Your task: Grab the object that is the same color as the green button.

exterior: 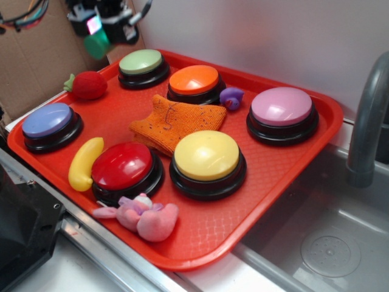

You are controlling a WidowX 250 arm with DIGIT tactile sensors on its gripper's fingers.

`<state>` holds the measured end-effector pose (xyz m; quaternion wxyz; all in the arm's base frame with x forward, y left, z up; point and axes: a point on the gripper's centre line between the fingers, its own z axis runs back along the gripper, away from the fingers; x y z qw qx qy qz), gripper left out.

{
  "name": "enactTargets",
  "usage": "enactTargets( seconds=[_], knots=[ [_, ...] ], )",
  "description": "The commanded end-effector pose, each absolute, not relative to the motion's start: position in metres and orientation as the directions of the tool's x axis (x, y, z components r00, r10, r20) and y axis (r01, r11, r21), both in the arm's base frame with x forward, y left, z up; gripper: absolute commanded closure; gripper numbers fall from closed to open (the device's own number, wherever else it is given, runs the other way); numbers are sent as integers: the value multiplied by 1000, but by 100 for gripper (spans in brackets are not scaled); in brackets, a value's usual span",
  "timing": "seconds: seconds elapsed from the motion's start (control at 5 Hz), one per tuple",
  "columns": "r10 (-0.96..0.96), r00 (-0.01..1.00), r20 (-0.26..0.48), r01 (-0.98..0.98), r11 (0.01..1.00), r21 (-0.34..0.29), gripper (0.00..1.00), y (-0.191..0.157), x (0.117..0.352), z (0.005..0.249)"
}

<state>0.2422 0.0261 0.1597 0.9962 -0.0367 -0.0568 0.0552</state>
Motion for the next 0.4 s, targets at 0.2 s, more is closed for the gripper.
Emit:
enactTargets(
  seconds=[0.2],
  knots=[
    [88,988,128,-88,996,-9,100,-7,247,198]
  ],
)
